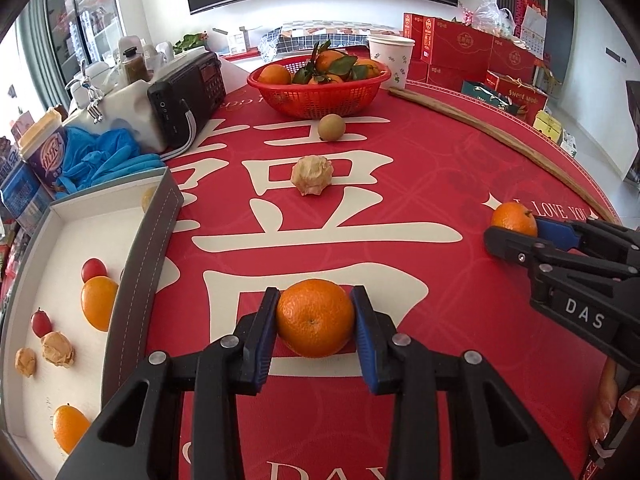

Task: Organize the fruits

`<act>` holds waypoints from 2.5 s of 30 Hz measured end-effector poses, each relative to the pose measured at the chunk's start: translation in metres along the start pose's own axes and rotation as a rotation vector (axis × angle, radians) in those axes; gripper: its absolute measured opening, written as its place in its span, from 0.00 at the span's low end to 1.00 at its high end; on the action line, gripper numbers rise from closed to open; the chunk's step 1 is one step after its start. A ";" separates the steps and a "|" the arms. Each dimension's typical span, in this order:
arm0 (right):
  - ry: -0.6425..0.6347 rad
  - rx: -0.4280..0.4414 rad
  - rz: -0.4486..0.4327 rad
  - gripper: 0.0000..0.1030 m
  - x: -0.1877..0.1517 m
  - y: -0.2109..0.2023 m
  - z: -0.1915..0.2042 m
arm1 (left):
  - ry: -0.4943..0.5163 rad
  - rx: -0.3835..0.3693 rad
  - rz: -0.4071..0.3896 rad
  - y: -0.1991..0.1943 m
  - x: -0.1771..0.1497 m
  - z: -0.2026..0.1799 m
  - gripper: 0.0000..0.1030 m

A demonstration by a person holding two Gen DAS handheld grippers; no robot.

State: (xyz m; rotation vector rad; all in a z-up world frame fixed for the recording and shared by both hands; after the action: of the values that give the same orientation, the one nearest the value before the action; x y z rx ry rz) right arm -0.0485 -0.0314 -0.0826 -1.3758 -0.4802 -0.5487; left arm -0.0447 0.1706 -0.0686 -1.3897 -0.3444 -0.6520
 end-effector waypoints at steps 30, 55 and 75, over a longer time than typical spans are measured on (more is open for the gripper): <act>-0.029 0.017 0.006 0.38 -0.001 0.006 0.024 | -0.010 -0.019 0.006 -0.001 -0.004 -0.002 0.37; -0.034 0.021 0.005 0.38 -0.001 0.006 0.028 | -0.012 -0.023 0.004 -0.004 -0.007 -0.003 0.37; -0.024 0.040 0.000 0.38 0.001 0.007 0.030 | -0.041 -0.018 -0.010 -0.013 -0.009 0.010 0.38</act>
State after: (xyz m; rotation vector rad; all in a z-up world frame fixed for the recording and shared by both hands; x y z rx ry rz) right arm -0.0434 -0.0008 -0.0834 -1.3455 -0.5083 -0.5199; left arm -0.0582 0.1815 -0.0622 -1.4206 -0.3791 -0.6367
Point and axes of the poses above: each gripper's, at about its wrist camera, not at the fingertips, and y roughly the way its jaws point, z to its left, x to its top, the point moved 10 cm from there along y, roughly the way its jaws point, and after that the axes turned 10 degrees about y, right-handed, at the moved point
